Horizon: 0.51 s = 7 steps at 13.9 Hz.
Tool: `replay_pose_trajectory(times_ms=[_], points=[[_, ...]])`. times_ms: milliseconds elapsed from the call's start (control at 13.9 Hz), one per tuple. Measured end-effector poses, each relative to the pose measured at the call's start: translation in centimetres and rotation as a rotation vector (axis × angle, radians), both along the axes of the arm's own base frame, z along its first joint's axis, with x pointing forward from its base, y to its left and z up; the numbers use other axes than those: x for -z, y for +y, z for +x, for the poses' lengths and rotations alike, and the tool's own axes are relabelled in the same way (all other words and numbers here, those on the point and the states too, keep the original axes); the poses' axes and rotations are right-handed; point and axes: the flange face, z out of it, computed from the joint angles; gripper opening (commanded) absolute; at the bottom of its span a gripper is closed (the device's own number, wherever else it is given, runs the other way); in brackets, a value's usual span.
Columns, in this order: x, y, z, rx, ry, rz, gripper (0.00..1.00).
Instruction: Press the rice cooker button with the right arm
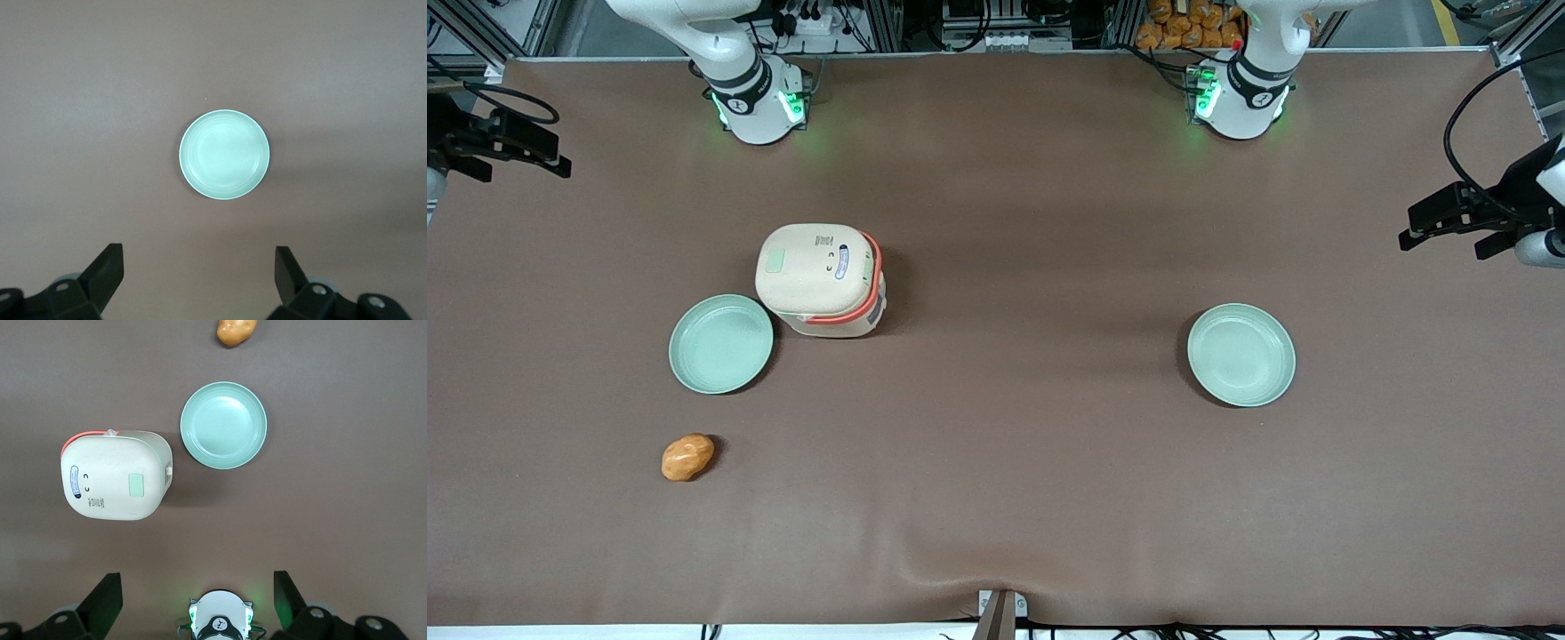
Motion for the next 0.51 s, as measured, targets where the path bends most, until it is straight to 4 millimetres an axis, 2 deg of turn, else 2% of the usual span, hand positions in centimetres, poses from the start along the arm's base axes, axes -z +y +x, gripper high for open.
replay_pose_trajectory(times_ms=[289,433,505], points=[[0.0,0.4,0.0,-0.007,0.001,0.009,1.00],[0.4,1.9,0.3,-0.035,0.004,0.015,1.00],[0.7,3.1,0.5,-0.057,0.005,0.014,0.89]])
